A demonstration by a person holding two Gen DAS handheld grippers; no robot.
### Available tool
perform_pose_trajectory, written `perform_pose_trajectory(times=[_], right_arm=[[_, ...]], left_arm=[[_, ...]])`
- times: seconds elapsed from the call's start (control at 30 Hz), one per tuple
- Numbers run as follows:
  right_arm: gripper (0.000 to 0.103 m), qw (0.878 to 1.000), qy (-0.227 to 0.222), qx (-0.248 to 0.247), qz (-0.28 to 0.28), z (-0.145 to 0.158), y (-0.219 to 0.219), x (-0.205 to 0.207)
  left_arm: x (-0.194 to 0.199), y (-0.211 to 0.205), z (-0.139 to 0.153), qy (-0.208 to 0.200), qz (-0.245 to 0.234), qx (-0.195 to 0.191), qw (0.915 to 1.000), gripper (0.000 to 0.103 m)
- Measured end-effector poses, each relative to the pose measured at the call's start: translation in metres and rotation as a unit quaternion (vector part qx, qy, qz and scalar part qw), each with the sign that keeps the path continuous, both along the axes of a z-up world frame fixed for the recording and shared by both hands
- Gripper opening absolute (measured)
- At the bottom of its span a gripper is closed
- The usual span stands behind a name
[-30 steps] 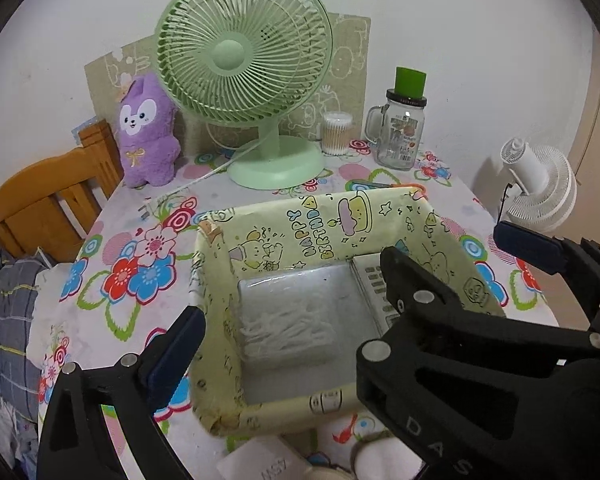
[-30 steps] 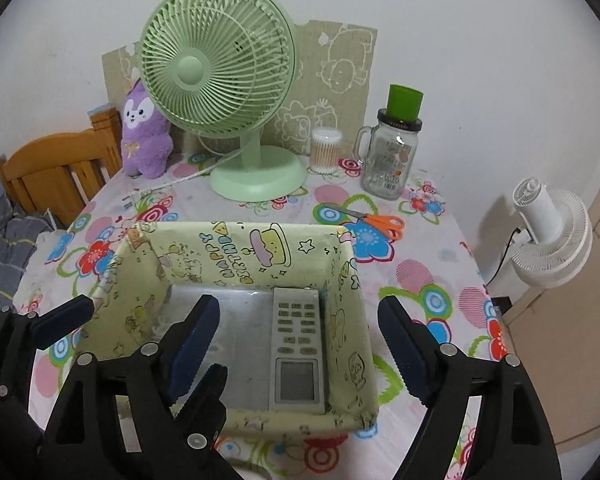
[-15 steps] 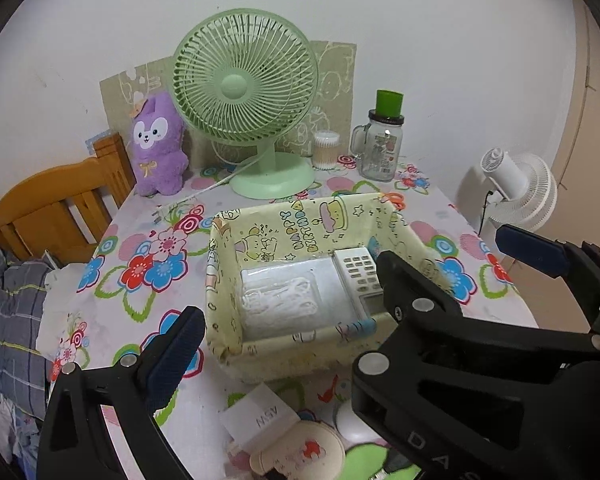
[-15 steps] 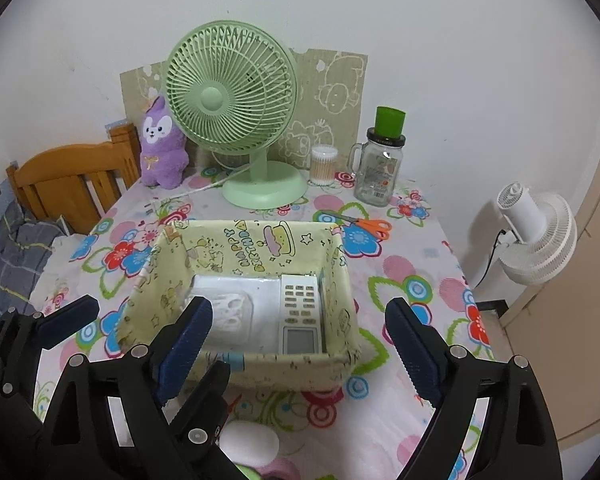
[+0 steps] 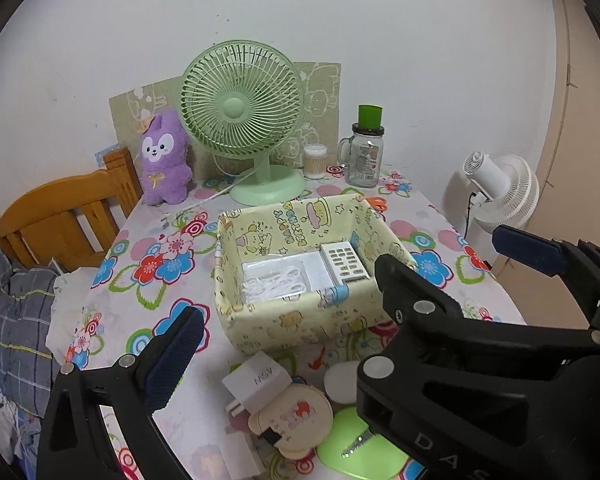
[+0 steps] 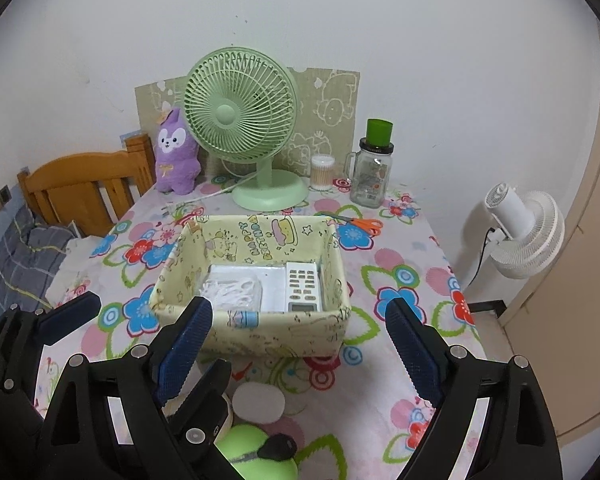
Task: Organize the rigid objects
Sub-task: 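Lower the floss tray and remote into the box and open both grippers, then reach the left gripper to the cartoon mirror while the right gripper grasps the white round case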
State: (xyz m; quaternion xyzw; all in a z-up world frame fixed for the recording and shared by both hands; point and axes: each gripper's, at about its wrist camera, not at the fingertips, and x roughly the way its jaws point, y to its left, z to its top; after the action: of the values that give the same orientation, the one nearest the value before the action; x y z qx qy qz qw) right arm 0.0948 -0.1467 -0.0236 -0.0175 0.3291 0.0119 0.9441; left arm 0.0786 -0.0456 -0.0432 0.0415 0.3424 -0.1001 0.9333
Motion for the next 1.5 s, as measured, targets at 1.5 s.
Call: perform_pose_trajectory(times=[1.5], right_arm=[[0.09, 0.999, 0.021, -0.005, 0.031, -0.074, 0.006, -0.05]], left_arm=[[-0.037, 0.029, -0.082, 0.051, 0.008, 0.008, 0.9986, 0.103]])
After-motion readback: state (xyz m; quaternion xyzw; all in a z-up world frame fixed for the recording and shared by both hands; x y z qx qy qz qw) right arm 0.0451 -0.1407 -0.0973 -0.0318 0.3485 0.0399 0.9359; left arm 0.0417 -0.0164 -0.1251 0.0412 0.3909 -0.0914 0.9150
